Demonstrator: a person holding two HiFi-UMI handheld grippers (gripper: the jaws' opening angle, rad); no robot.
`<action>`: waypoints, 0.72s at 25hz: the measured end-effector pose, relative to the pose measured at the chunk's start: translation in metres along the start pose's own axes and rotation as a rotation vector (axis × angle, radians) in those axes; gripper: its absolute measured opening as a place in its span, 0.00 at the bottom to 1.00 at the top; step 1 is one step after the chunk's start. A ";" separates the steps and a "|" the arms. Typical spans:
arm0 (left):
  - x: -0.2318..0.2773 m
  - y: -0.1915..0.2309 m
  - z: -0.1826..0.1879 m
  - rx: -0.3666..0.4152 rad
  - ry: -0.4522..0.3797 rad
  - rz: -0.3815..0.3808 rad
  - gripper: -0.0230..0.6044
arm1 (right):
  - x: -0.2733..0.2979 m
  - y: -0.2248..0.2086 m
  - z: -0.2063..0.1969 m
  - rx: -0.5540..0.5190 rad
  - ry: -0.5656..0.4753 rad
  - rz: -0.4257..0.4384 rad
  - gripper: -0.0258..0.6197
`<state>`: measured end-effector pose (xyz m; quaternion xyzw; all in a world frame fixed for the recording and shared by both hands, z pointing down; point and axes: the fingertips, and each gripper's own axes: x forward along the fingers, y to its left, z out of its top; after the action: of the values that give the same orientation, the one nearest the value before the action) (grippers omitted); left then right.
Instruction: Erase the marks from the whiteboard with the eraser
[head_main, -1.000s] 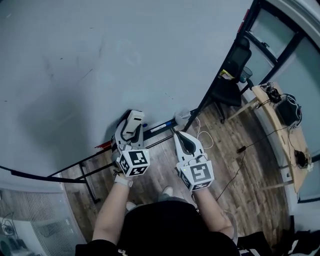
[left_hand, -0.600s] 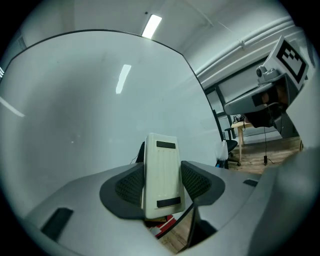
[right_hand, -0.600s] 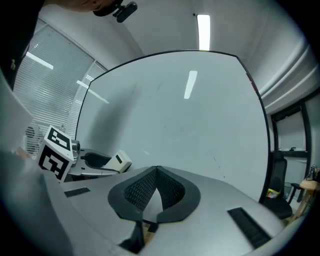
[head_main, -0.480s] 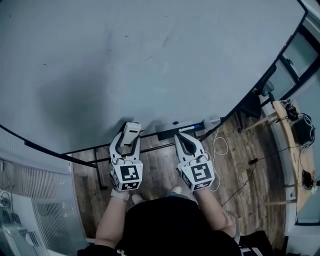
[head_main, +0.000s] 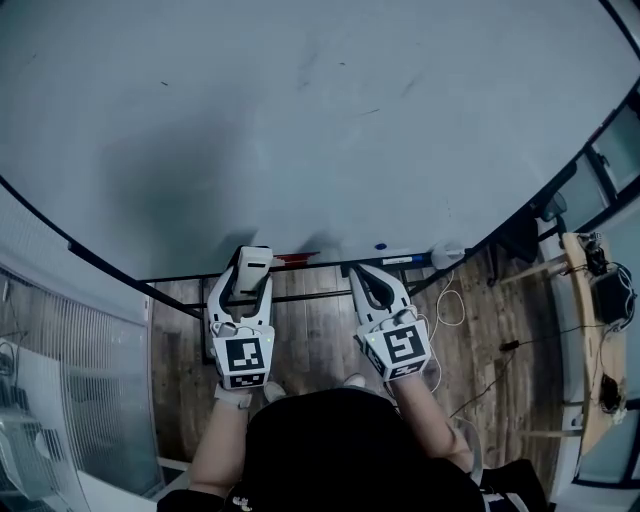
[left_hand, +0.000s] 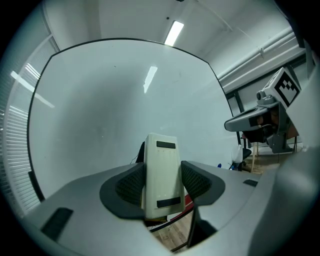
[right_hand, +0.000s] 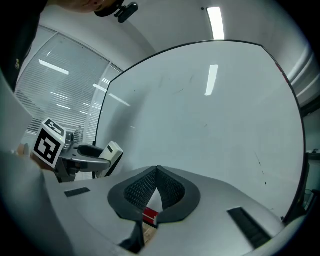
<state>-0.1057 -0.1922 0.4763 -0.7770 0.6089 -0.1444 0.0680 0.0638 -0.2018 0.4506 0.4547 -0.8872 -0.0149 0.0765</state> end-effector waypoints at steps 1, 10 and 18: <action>-0.004 0.003 0.000 -0.006 -0.001 0.007 0.43 | 0.001 0.002 0.003 -0.001 -0.004 0.004 0.08; -0.016 0.027 0.006 -0.061 -0.026 0.027 0.43 | 0.007 0.009 0.017 0.009 -0.019 0.006 0.08; -0.016 0.030 -0.002 -0.075 -0.019 0.002 0.43 | 0.011 0.016 0.010 -0.017 0.003 0.002 0.08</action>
<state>-0.1371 -0.1839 0.4675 -0.7799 0.6138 -0.1140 0.0448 0.0431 -0.2014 0.4436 0.4532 -0.8874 -0.0215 0.0818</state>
